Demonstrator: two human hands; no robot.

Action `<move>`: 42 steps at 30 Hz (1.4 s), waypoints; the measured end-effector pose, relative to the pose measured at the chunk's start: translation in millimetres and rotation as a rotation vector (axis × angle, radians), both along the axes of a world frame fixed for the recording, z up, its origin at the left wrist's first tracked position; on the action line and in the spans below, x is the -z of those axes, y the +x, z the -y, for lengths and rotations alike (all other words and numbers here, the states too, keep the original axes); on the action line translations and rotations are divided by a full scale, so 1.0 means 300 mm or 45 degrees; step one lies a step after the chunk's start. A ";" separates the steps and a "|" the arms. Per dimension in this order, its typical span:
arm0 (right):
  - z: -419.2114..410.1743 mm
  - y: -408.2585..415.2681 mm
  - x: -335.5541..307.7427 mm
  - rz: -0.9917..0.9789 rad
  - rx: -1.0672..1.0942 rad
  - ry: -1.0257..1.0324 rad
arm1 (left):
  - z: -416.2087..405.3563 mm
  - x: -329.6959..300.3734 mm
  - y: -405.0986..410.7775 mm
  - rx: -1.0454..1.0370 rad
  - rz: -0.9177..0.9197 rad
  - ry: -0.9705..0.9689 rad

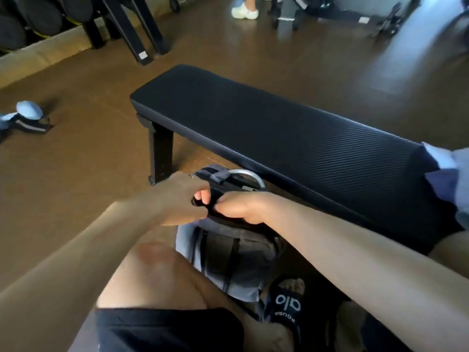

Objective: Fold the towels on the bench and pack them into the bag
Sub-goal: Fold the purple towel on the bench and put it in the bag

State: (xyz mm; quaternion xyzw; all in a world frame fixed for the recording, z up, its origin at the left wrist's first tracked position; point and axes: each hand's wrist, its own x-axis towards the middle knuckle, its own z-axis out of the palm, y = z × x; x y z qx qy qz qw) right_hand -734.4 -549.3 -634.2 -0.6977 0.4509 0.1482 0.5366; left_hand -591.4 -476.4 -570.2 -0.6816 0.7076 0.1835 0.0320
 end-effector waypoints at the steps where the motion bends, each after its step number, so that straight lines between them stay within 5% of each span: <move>1: 0.028 -0.040 -0.033 0.119 0.119 0.158 | 0.032 -0.033 -0.026 -0.005 -0.068 -0.077; 3: 0.078 -0.164 -0.115 0.301 0.201 0.285 | 0.103 -0.093 -0.105 -0.057 -0.244 -0.235; 5: 0.112 -0.320 -0.220 0.372 0.364 0.110 | 0.180 -0.133 -0.227 -0.065 -0.399 -0.339; 9: 0.155 -0.671 -0.370 -0.011 0.747 -0.934 | 0.294 -0.146 -0.544 0.203 -0.471 -0.303; 11: 0.137 -0.845 -0.387 -0.204 0.855 -1.158 | 0.320 -0.138 -0.707 0.343 -0.495 -0.230; 19: 0.041 -1.286 -0.314 -0.958 0.830 -1.563 | 0.367 -0.067 -1.156 0.643 -0.655 -0.111; 23: 0.025 -1.410 -0.298 -1.077 0.922 -1.361 | 0.385 -0.038 -1.308 0.556 -0.819 0.004; 26: 0.024 -1.460 -0.287 -0.938 0.989 -1.285 | 0.392 -0.021 -1.392 0.528 -0.798 -0.037; 30: 0.047 -1.476 -0.302 -0.658 1.086 -1.524 | 0.381 0.022 -1.436 0.513 -0.775 -0.097; 35: 0.057 -1.413 -0.355 -0.115 1.322 -1.757 | 0.408 -0.017 -1.413 0.338 -1.146 0.017; 38: 0.071 -1.350 -0.389 0.346 1.612 -1.533 | 0.439 -0.093 -1.381 0.112 -1.479 0.101; 42: 0.116 -1.320 -0.434 0.573 1.802 -1.299 | 0.514 -0.162 -1.302 -0.159 -1.653 0.099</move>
